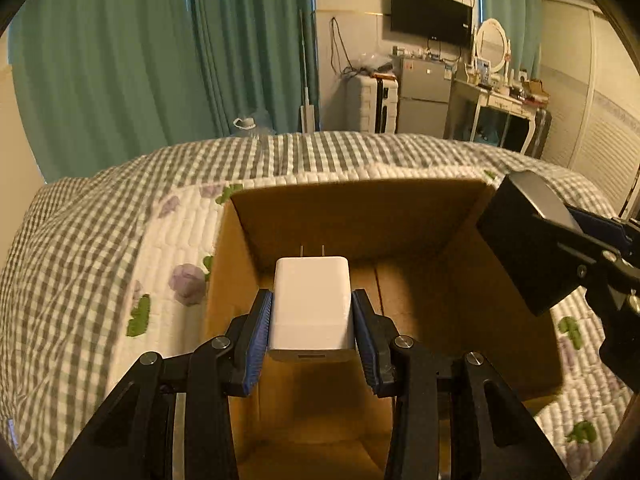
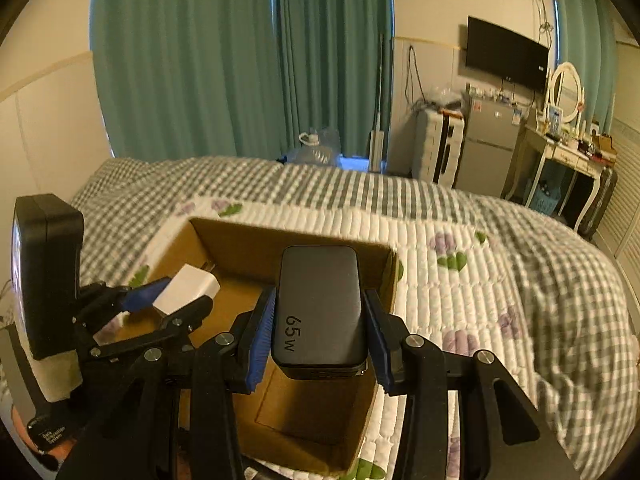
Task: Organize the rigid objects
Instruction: 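Carry both chargers over the cardboard box and open both grippers to drop them, then grasp the blue earbud case with the right gripper while the left grasps the white hair dryer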
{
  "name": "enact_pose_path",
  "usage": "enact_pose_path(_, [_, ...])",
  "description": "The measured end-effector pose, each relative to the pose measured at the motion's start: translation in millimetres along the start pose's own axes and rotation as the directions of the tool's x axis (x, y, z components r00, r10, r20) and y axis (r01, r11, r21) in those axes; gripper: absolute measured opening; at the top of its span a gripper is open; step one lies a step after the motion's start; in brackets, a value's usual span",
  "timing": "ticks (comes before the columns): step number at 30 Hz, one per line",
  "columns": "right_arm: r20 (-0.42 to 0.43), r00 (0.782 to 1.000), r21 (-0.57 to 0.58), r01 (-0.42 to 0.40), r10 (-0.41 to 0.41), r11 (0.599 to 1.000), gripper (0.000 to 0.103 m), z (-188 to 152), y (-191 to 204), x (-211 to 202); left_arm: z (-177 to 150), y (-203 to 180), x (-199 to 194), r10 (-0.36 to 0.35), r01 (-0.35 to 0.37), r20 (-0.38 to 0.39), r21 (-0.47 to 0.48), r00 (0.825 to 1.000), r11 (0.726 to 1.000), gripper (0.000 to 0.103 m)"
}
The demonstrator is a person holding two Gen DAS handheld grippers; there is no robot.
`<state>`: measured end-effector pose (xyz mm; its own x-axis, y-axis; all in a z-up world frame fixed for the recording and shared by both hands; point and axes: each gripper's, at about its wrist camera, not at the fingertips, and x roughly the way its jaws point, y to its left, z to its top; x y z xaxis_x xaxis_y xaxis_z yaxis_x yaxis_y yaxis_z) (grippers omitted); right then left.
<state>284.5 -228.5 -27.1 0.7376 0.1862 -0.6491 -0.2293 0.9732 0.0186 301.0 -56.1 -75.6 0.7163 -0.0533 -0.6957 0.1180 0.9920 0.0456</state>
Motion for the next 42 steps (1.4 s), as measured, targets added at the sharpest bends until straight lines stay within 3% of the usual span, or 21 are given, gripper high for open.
enact_pose_path(5, [-0.013, 1.000, 0.003, -0.009, 0.009, 1.000, 0.041, -8, -4, 12, -1, -3, 6, -0.031, 0.031, 0.007, 0.020, 0.999, 0.999, 0.044])
enact_pose_path(6, [-0.012, 1.000, 0.001, -0.008, 0.008, 1.000, 0.041, -9, -4, 13, -1, -4, 5, -0.029, 0.029, 0.014, 0.024, 0.999, 0.999, 0.048])
enact_pose_path(8, [-0.004, 1.000, -0.001, -0.005, 0.005, 1.000, 0.041, -8, -3, 12, 2, -4, 0, -0.007, 0.006, 0.034, 0.031, 0.999, 1.000, 0.067])
enact_pose_path(18, [0.022, 1.000, 0.001, -0.010, 0.010, 1.000, 0.042, 2, -5, 32, 16, 18, -20, 0.014, -0.013, 0.060, -0.016, 0.998, 1.000, 0.067])
enact_pose_path(19, [0.025, 1.000, 0.012, -0.019, 0.019, 1.000, 0.048, 0, -6, 33, 15, 18, -24, 0.012, -0.010, 0.064, -0.020, 0.998, 1.000, 0.067])
enact_pose_path(20, [0.033, 0.999, 0.019, -0.022, 0.021, 1.000, 0.062, -1, -7, 30, 16, 20, -29, 0.005, -0.004, 0.070, -0.022, 0.998, 1.000, 0.067])
enact_pose_path(24, [0.074, 0.997, 0.028, 0.001, -0.003, 1.000, 0.067, 1, -7, -1, 14, 23, -66, -0.004, 0.006, 0.095, -0.023, 0.995, 1.000, 0.068])
enact_pose_path(27, [0.053, 0.998, 0.004, 0.022, -0.022, 1.000, 0.069, 1, -2, -31, 7, 24, -97, -0.005, 0.005, 0.091, -0.005, 0.996, 1.000, 0.080])
enact_pose_path(32, [0.047, 0.999, -0.041, 0.029, -0.027, 0.999, 0.087, -13, 17, -93, -17, 34, -150, 0.000, 0.003, 0.093, -0.028, 0.996, 1.000, 0.098])
enact_pose_path(38, [0.048, 0.999, -0.069, 0.023, -0.020, 0.997, 0.095, -52, 46, -151, -60, 42, -195, 0.063, -0.060, 0.121, -0.029, 0.991, 0.998, 0.103])
enact_pose_path(42, [0.008, 1.000, -0.080, 0.007, -0.006, 0.997, 0.095, -91, 67, -157, -93, 51, -201, 0.087, -0.080, 0.101, -0.072, 0.991, 0.994, 0.103])
